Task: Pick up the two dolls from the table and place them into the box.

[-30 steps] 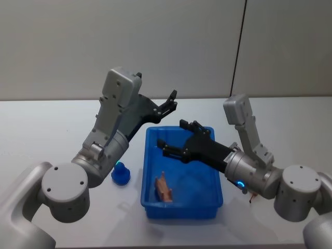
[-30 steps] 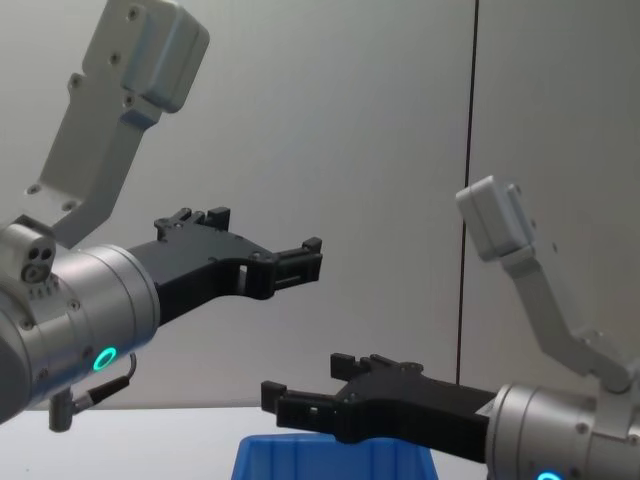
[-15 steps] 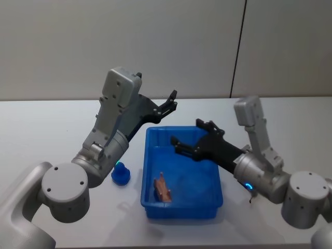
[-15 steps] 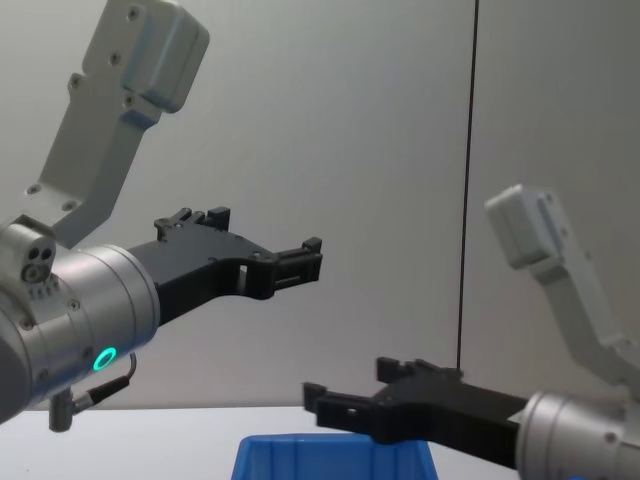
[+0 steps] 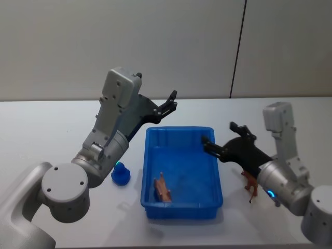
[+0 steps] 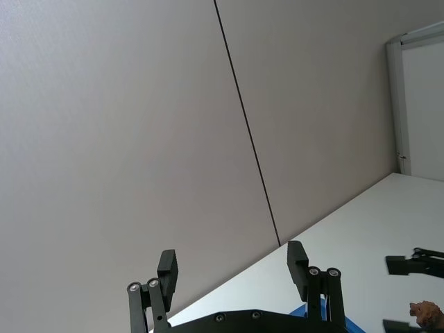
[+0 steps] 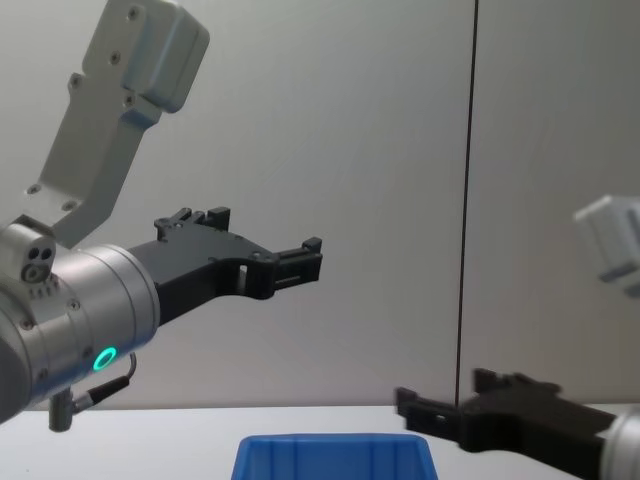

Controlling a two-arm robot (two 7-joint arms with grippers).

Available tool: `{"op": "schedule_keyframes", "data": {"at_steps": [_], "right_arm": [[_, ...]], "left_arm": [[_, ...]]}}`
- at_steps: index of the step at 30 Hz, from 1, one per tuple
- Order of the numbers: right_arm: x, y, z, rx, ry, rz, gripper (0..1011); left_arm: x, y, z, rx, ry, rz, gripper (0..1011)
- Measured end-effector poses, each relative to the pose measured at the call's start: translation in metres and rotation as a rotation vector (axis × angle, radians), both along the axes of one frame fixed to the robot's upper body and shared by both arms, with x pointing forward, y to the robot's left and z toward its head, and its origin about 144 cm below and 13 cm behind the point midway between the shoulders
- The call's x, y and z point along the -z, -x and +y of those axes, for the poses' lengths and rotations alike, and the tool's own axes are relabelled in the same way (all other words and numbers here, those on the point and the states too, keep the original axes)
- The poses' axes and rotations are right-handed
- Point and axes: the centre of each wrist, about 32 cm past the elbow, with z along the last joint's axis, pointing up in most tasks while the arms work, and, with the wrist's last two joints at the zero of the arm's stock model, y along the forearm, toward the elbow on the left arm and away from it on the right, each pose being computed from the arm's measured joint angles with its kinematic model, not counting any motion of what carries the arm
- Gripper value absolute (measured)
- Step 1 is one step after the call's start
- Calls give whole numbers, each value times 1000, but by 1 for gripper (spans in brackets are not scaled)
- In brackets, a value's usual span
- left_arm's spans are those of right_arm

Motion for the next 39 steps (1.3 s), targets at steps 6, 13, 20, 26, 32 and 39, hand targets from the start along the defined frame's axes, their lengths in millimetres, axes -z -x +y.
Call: {"op": "schedule_keyframes", "data": {"at_steps": [6, 13, 20, 26, 32, 39], "right_arm": [[0, 13, -10, 96, 21, 34, 1001], [2, 27, -19, 181, 47, 97, 1001], [6, 36, -24, 234, 67, 171, 1001], [10, 40, -24, 258, 78, 222, 1001], [16, 41, -21, 274, 89, 265, 1001], [23, 39, -17, 285, 102, 305, 1001]], "left_arm": [[0, 0, 0, 0, 0, 0, 1001], [0, 0, 0, 0, 0, 0, 1001], [0, 0, 0, 0, 0, 0, 1001], [0, 0, 0, 0, 0, 0, 1001], [0, 0, 0, 0, 0, 0, 1001], [0, 0, 0, 0, 0, 0, 1001]]}}
